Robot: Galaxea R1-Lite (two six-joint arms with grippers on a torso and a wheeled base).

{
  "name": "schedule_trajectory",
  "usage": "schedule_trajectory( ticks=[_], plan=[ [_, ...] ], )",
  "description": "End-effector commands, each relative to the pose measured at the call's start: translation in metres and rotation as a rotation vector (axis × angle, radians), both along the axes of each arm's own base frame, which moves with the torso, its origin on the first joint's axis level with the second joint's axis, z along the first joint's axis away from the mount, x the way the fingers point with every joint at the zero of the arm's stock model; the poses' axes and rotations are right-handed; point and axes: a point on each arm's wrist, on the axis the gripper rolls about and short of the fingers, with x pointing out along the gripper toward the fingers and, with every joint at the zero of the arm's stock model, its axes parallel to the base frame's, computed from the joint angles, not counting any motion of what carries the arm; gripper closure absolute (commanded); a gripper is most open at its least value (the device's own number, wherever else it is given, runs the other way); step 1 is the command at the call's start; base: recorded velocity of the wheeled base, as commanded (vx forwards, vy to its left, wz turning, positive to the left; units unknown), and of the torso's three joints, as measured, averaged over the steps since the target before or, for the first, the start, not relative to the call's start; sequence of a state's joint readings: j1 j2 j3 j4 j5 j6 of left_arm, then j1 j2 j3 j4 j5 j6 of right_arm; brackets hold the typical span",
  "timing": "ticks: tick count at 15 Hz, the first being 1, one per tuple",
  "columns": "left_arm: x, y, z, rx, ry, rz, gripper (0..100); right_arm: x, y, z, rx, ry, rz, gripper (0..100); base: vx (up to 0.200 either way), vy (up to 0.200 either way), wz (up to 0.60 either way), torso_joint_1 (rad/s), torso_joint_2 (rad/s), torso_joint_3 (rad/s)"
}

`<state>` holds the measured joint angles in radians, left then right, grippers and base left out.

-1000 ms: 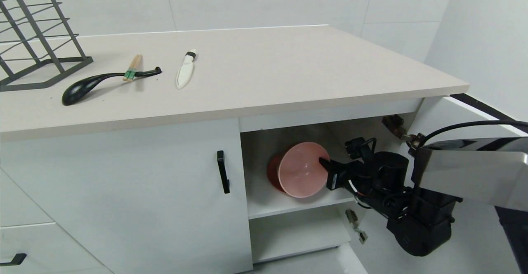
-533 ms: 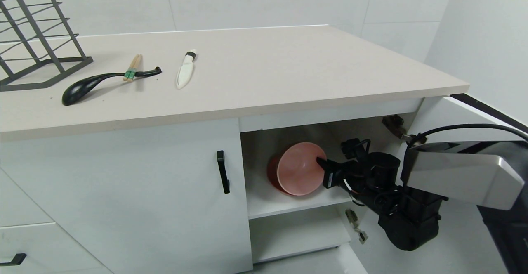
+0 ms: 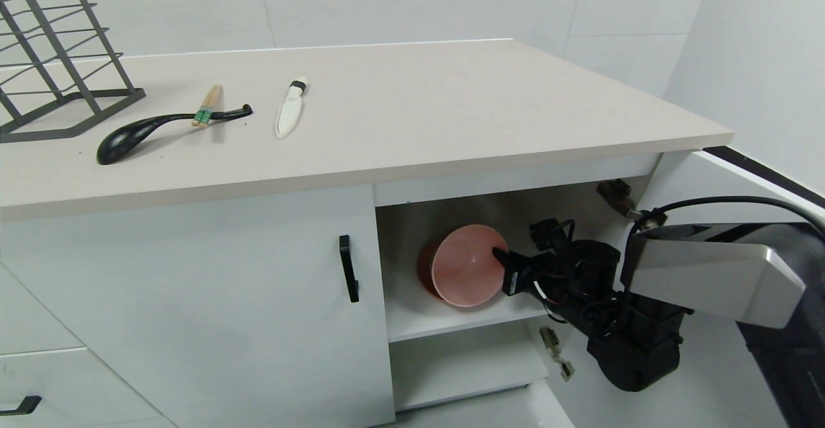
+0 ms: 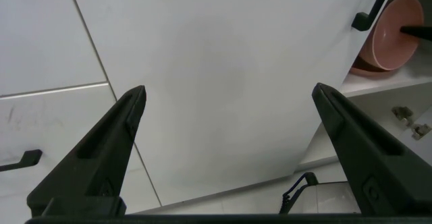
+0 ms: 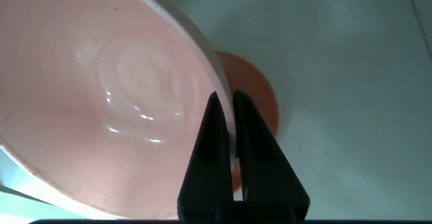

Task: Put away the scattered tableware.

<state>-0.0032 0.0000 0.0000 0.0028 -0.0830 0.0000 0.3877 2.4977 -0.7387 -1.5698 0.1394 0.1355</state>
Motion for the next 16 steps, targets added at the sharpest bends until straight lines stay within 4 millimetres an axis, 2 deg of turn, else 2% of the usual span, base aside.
schedule_trajectory(
  ticks=[1, 11, 12, 16],
  plan=[
    [0.0, 0.0, 0.0, 0.0, 0.0, 0.0, 0, 0.0, 0.0, 0.0, -0.001, -0.001, -0.001, 100, 0.0, 0.0, 0.0, 0.0, 0.0, 0.0],
    [0.0, 0.0, 0.0, -0.002, 0.0, 0.0, 0, 0.001, 0.001, -0.008, -0.018, 0.007, -0.003, 100, 0.0, 0.0, 0.0, 0.0, 0.0, 0.0],
    [0.0, 0.0, 0.0, -0.002, 0.0, 0.002, 0, 0.001, 0.0, -0.009, -0.018, 0.008, -0.003, 0, 0.0, 0.0, 0.0, 0.0, 0.0, 0.0],
    [0.0, 0.0, 0.0, -0.005, 0.002, 0.002, 0, -0.003, 0.002, -0.01, -0.026, 0.018, 0.009, 0, 0.0, 0.0, 0.0, 0.0, 0.0, 0.0]
  ],
)
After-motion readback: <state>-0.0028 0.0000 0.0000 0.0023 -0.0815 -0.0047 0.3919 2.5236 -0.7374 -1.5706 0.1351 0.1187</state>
